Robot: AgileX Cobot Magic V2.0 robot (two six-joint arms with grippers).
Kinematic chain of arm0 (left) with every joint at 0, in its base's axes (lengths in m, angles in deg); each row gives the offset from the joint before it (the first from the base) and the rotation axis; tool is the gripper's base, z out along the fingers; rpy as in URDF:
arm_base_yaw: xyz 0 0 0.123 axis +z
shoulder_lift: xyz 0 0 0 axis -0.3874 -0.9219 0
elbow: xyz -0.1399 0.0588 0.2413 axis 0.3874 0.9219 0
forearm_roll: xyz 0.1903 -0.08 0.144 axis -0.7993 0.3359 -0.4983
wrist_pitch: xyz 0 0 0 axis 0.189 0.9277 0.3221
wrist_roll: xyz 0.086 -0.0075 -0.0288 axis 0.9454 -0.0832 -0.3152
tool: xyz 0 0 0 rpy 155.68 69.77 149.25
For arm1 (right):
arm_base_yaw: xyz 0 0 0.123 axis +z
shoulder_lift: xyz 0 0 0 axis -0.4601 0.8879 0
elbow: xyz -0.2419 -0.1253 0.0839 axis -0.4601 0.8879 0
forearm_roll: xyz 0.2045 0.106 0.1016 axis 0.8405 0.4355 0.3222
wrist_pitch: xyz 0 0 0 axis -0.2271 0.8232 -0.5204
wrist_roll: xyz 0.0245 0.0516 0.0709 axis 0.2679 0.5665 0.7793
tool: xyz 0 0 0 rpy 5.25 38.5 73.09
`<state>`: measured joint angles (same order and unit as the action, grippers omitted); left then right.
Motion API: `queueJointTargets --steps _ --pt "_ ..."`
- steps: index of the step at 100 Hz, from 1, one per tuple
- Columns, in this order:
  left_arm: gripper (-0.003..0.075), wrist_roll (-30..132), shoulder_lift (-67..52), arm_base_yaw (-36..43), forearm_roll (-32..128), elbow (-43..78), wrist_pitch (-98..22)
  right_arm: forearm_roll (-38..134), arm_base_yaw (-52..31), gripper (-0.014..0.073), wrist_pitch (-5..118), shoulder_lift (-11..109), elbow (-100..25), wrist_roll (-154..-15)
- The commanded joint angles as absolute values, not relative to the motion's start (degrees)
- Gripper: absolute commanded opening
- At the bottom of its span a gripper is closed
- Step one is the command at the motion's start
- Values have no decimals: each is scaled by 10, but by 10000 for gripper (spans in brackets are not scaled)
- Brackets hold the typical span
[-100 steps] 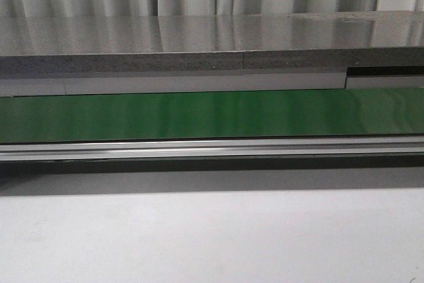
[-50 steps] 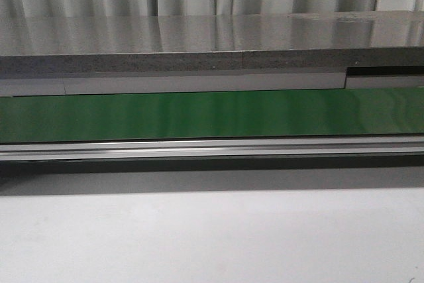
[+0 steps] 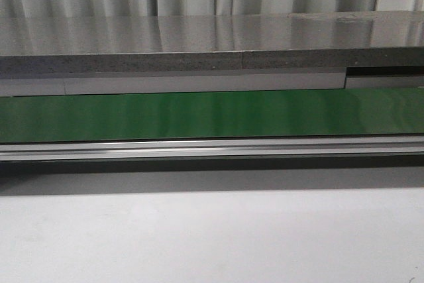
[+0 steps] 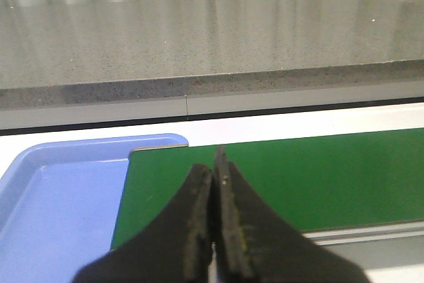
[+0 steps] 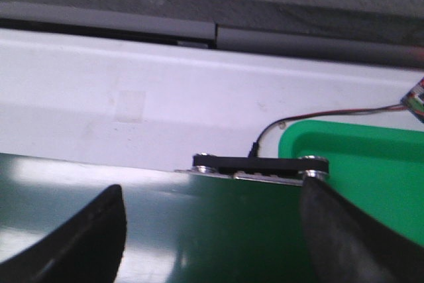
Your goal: Move button from left to right
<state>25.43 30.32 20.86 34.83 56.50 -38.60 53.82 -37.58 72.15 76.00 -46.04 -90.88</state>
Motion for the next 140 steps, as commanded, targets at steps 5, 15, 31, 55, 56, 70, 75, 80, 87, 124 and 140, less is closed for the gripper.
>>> queueJointTargets --steps 5,15,31,55,56,70,75,80,87,124,140 --pt "-20 253 298 205 356 550 -426 569 -353 540 656 683 -434 -910" --pt "-20 253 298 205 356 550 -426 579 -336 540 635 631 -388 -910" --pt "-20 253 298 205 356 550 -426 589 -313 540 613 544 -305 -910" --pt "-20 253 298 205 356 550 -426 597 -307 540 616 399 -189 -910" --pt "-20 253 298 205 356 550 -426 597 -307 540 616 394 -183 -910" --pt "-20 253 298 205 356 550 -426 605 -307 540 631 306 -146 -910" --pt "-20 253 298 205 356 550 -426 605 -307 540 653 277 -137 -910" --pt "-20 253 298 205 356 550 -426 605 -307 540 681 249 -131 -910" --pt "-20 253 298 205 356 550 -426 605 -307 540 712 220 -119 -910" --pt "-20 253 298 205 356 550 -426 608 -307 444 740 152 -74 -910" --pt "-20 253 298 205 356 550 -426 608 -307 212 740 152 -74 -910"
